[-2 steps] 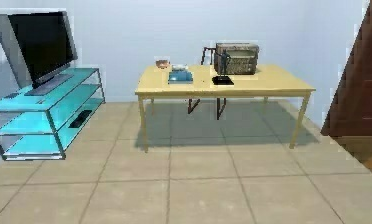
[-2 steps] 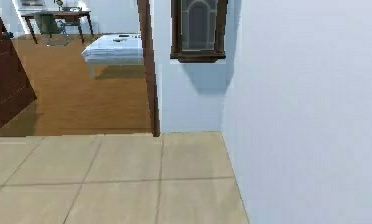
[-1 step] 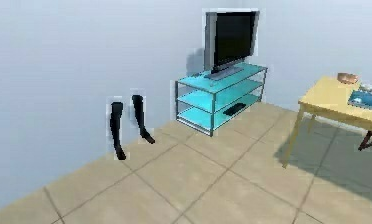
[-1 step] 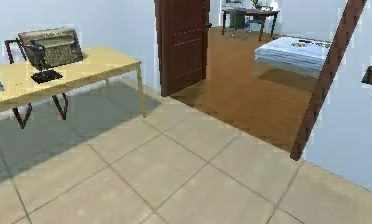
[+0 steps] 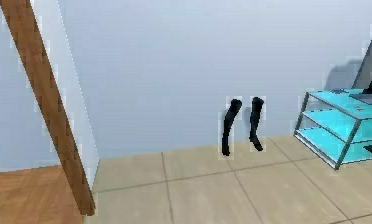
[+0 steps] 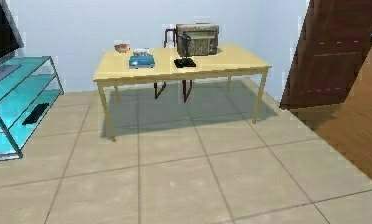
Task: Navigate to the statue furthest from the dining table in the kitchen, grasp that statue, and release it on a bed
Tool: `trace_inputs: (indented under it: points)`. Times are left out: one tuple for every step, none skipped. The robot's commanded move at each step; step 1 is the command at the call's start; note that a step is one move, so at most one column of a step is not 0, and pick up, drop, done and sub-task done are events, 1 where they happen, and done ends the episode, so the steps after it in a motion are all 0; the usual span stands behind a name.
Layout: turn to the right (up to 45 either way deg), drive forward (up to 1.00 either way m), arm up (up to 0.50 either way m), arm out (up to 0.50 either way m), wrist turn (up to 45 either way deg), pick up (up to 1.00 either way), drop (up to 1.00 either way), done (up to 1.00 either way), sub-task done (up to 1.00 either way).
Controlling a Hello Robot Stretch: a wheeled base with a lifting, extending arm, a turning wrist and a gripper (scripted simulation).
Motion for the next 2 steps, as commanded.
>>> trace_inputs:
  points:
    - [0.0,0.45,0.0,0.0,0.0,0.0,0.0,0.0,0.0]
    - [-45.0,0.0,0.0,0.0,0.0,0.0,0.0,0.0,0.0]
